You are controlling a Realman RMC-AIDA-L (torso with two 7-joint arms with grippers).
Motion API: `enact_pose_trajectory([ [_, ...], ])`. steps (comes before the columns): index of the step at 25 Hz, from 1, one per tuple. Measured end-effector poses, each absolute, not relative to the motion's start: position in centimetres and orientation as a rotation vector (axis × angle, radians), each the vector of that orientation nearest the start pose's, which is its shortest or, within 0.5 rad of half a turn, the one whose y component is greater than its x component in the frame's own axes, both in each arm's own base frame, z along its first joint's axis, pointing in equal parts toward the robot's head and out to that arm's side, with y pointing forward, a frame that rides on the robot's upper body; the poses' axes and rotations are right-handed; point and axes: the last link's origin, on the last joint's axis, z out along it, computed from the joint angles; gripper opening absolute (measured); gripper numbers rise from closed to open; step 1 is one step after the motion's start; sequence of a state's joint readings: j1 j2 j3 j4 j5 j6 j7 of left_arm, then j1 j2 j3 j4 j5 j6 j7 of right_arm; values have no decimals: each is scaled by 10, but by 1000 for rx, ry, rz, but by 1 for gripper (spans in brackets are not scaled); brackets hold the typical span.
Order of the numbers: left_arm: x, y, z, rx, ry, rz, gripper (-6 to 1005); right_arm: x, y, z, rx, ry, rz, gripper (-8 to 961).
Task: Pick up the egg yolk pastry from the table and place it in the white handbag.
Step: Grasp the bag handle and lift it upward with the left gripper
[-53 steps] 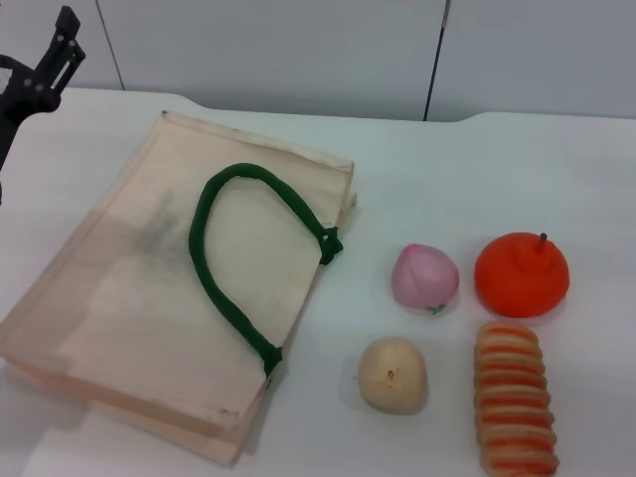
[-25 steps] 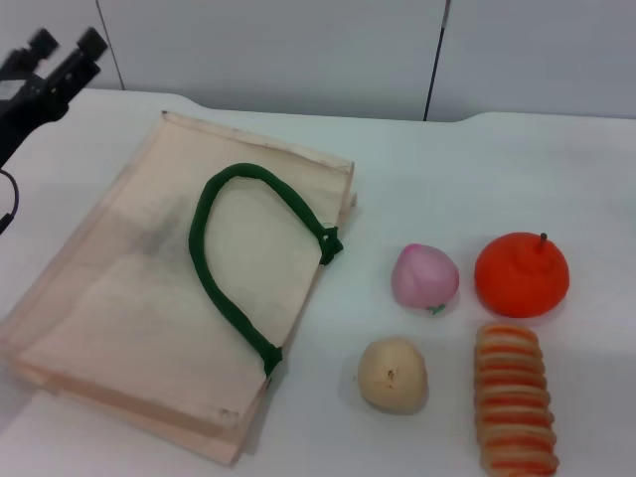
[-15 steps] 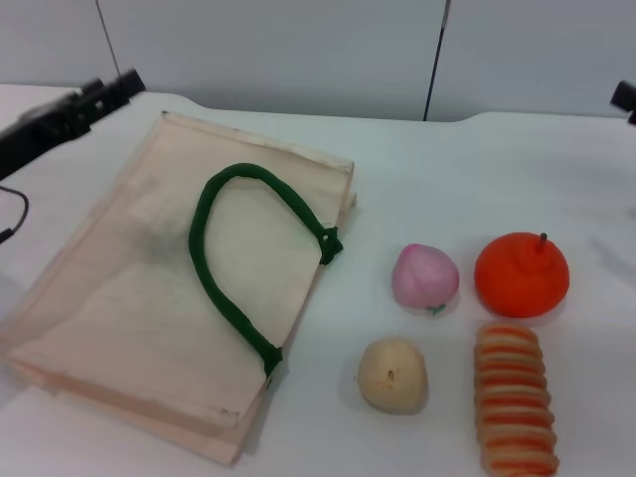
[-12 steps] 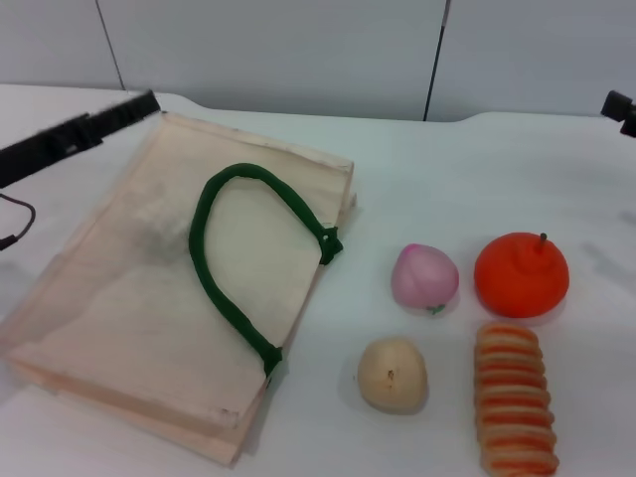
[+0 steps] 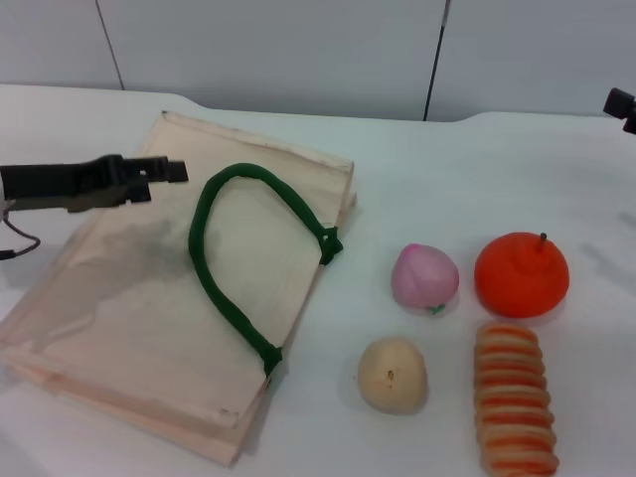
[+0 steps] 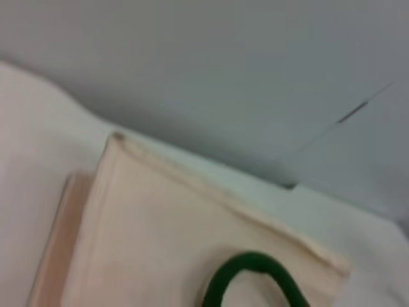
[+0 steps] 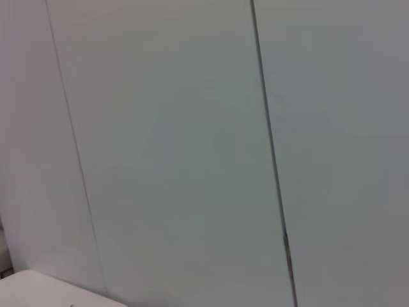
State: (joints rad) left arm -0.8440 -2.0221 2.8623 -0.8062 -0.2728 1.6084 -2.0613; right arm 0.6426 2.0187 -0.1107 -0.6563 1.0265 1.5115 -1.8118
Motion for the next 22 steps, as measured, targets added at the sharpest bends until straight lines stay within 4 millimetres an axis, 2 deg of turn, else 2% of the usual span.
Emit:
enact_pose_trajectory([
  [10,-299,372,86,-2095,-1754,-458,860,285,377,90,-2216,632,846,880],
  [11,-298,373,84,-2101,-1765,-399,860,285,377,90,-2215,633,846,880],
  [22,-289,398,70,-2123,-1726,-294,860,280,380,87,-2223,628,866,879],
])
